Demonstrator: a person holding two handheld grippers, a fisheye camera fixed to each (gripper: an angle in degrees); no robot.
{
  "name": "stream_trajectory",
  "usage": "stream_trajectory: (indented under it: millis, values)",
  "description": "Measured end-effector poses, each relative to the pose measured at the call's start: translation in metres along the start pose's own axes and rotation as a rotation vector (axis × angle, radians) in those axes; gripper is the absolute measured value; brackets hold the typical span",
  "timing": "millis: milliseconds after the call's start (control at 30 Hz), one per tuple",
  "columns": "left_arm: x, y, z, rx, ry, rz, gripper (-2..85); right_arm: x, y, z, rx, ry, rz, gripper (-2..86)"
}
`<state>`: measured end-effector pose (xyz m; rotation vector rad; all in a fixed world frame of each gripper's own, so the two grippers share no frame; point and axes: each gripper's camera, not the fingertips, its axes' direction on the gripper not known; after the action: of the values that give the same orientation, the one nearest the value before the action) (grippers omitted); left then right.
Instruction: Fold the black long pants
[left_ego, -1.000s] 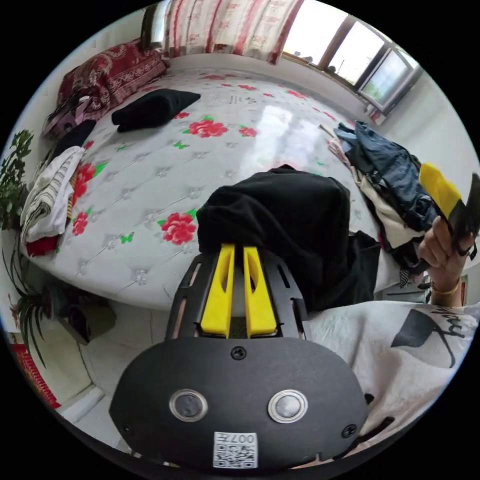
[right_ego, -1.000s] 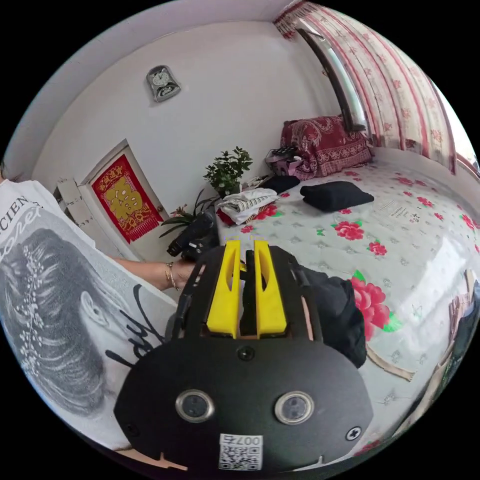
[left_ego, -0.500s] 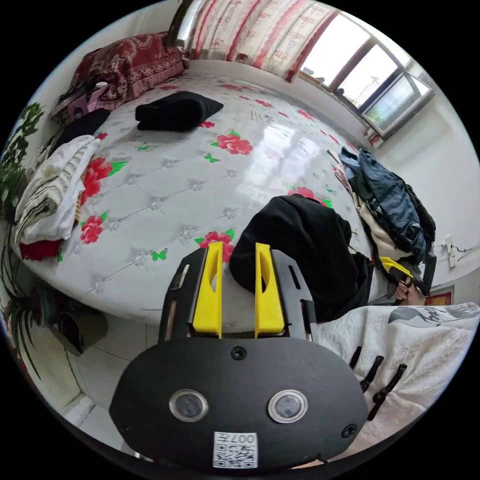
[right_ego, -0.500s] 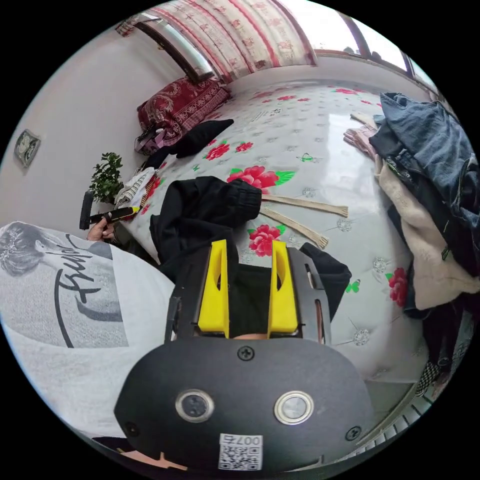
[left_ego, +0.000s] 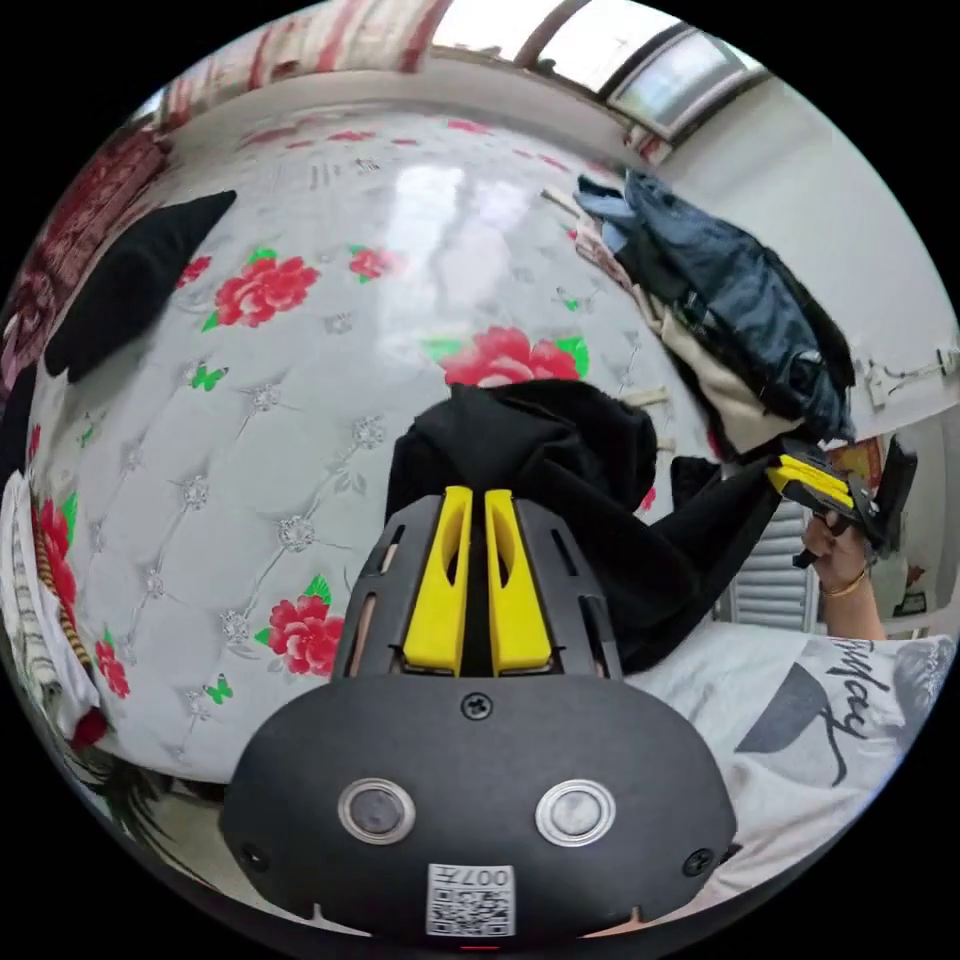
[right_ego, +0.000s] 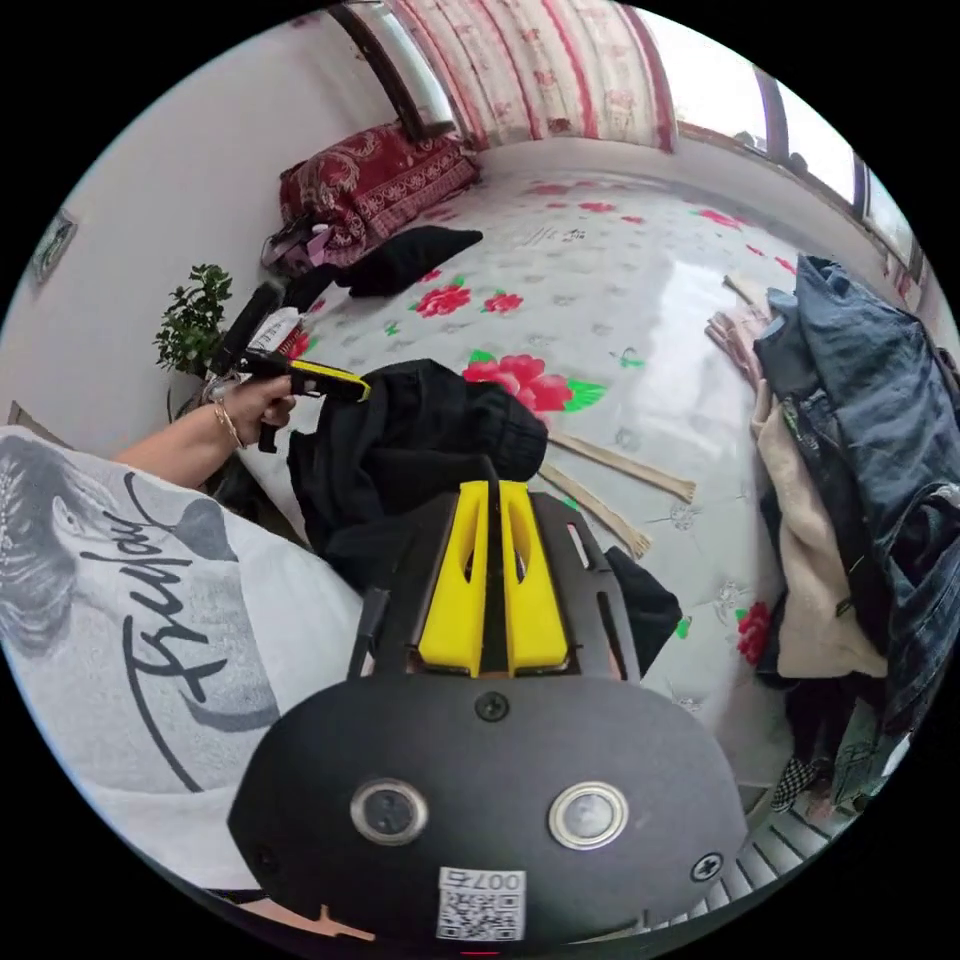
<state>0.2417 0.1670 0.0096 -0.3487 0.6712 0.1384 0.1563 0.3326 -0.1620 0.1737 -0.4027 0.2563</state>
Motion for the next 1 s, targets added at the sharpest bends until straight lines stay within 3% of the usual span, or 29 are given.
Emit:
stream_trajectory:
  millis: [167,233,333,567,667,733,800,900,1000]
  values:
    - [-0.013,0.073,-0.155,0.488,0.187,-0.109,-0.8,-0.044,-0.026,-0.114,0.339,0.131,-0.199,0.1]
    - [0.007,0.097,-0.207,0.639,0.121,-0.05,-0.8,-0.079,-0.027,-0.151,0.502,0.203,-0.341,0.0]
    - [0.044,0.126,-0.263,0.786,-0.054,-0.024,-0.8,-0.103,-0.031,-0.171,0.567,0.248,-0.417,0.1]
    - [0.126,0.147,-0.291,1.002,-0.404,0.041,-0.1,-0.115,-0.025,-0.208,0.693,0.249,-0.371,0.5]
    - [0.117,0.114,-0.28,0.968,-0.368,0.02,1.5,-0.115,-0.056,-0.207,0.617,0.307,-0.361,1.0]
    - [0.089,0.076,-0.256,0.862,-0.299,-0.005,4.4,-0.09,-0.104,-0.164,0.435,0.379,-0.291,2.2]
    - [0.035,0.026,-0.198,0.612,-0.259,-0.131,6.2,-0.052,-0.132,-0.11,0.274,0.449,-0.202,3.5]
    - [-0.005,0.016,-0.147,0.423,-0.271,-0.273,7.1,0.009,-0.13,-0.047,0.042,0.289,-0.071,5.4]
    - [-0.024,0.042,-0.117,0.327,-0.318,-0.311,7.2,0.039,-0.08,-0.012,0.004,0.054,0.034,7.8]
